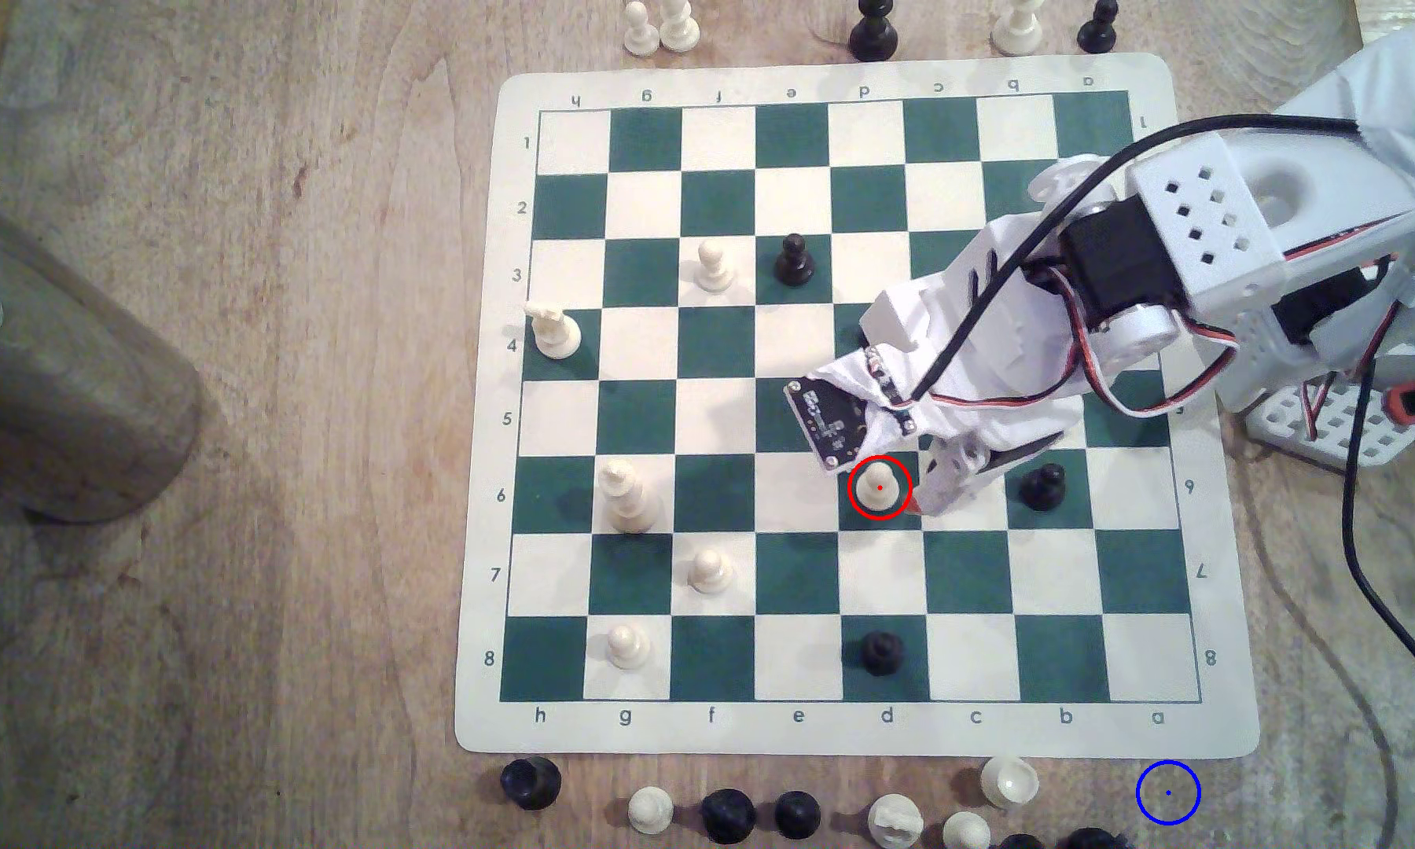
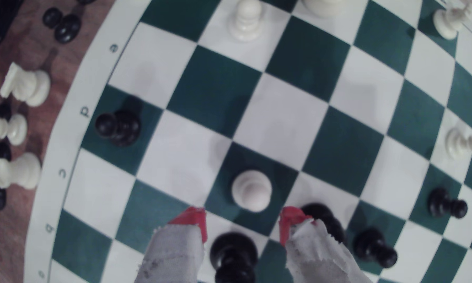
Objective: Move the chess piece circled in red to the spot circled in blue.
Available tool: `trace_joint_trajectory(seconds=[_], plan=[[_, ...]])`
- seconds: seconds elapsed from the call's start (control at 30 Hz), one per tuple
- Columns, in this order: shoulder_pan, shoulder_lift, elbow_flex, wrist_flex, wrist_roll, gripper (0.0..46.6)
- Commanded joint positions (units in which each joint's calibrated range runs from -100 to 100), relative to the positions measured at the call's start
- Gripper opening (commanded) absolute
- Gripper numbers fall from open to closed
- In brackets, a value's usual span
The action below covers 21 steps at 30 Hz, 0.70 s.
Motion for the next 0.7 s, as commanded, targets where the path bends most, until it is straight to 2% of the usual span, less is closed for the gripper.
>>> trace_joint_trajectory(seconds=[0.0, 0.67], plan=[[0.2, 2.1, -4.1, -2.4, -0.1, 13.7], [0.3, 9.9, -4.9, -7.2, -0.4, 11.3]])
